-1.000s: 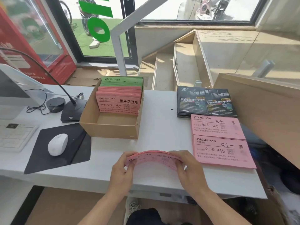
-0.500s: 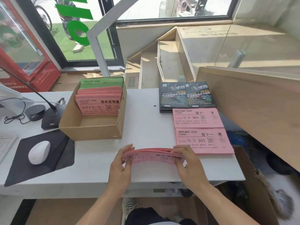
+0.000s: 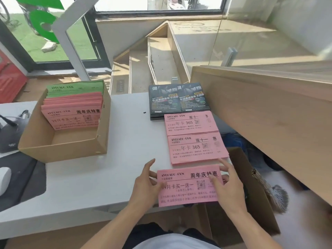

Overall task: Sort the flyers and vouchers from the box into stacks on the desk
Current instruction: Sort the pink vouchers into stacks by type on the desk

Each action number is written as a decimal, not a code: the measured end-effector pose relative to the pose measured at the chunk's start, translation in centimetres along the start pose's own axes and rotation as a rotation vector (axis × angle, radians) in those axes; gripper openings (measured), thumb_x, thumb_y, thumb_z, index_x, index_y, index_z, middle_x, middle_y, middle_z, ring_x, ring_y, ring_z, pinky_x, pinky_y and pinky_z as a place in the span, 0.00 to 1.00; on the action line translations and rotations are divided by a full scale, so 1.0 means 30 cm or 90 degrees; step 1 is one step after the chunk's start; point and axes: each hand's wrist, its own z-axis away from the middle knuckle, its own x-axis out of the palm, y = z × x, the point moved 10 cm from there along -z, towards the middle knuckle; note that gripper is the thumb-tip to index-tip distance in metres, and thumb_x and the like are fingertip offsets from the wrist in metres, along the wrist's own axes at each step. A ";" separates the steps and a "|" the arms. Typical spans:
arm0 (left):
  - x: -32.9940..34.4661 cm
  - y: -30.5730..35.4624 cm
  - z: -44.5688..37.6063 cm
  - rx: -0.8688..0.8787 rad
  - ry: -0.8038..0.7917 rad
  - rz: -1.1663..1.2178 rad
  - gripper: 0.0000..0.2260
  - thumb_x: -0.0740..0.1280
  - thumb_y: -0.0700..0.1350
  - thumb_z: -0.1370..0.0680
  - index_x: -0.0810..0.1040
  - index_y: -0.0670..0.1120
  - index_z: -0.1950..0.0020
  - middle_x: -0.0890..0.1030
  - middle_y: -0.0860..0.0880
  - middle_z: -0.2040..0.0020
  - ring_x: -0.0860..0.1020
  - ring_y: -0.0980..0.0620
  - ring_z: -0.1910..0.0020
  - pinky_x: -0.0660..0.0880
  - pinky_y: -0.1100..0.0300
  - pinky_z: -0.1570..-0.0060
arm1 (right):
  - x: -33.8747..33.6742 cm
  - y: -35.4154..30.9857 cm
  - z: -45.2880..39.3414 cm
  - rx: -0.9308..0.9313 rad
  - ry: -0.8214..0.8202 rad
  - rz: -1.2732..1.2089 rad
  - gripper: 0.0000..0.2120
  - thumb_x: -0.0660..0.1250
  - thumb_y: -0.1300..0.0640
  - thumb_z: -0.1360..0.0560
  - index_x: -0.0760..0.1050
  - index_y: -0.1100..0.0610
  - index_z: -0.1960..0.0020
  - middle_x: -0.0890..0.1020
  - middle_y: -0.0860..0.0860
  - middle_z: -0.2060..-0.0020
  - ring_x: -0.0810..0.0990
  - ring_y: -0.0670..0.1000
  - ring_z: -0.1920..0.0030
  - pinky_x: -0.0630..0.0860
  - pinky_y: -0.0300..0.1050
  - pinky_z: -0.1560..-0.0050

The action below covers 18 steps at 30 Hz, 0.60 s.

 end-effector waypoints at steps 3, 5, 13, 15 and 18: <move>0.059 0.050 -0.029 0.004 0.007 -0.005 0.35 0.71 0.45 0.21 0.55 0.59 0.21 0.78 0.56 0.48 0.82 0.56 0.54 0.82 0.63 0.61 | -0.057 0.016 -0.041 -0.001 0.049 0.030 0.26 0.74 0.55 0.25 0.68 0.38 0.33 0.79 0.39 0.45 0.82 0.43 0.51 0.82 0.41 0.61; 0.092 0.071 -0.035 0.012 0.014 -0.011 0.37 0.70 0.46 0.20 0.51 0.58 0.19 0.78 0.56 0.46 0.81 0.57 0.53 0.82 0.63 0.60 | -0.079 0.018 -0.066 -0.006 0.069 0.041 0.25 0.74 0.55 0.25 0.68 0.37 0.35 0.77 0.40 0.42 0.81 0.44 0.48 0.81 0.39 0.60; 0.212 0.132 0.080 0.147 -0.052 -0.117 0.53 0.81 0.49 0.34 0.47 0.65 0.23 0.56 0.58 0.22 0.57 0.57 0.23 0.68 0.52 0.27 | -0.094 0.049 -0.056 -0.011 0.010 0.176 0.28 0.70 0.61 0.23 0.67 0.43 0.28 0.63 0.45 0.28 0.64 0.46 0.29 0.71 0.52 0.31; 0.242 0.093 0.086 0.149 -0.057 -0.187 0.59 0.78 0.47 0.29 0.31 0.64 0.23 0.38 0.60 0.20 0.45 0.57 0.20 0.64 0.60 0.29 | -0.066 0.075 -0.027 -0.005 -0.054 0.218 0.30 0.70 0.63 0.24 0.67 0.42 0.29 0.61 0.43 0.27 0.59 0.44 0.28 0.67 0.50 0.29; 0.249 0.093 0.062 0.186 -0.024 -0.171 0.53 0.72 0.44 0.24 0.29 0.67 0.24 0.36 0.61 0.19 0.51 0.56 0.20 0.70 0.64 0.37 | -0.049 0.095 -0.004 -0.024 -0.083 0.295 0.31 0.72 0.61 0.25 0.66 0.42 0.27 0.59 0.43 0.25 0.56 0.42 0.28 0.65 0.44 0.29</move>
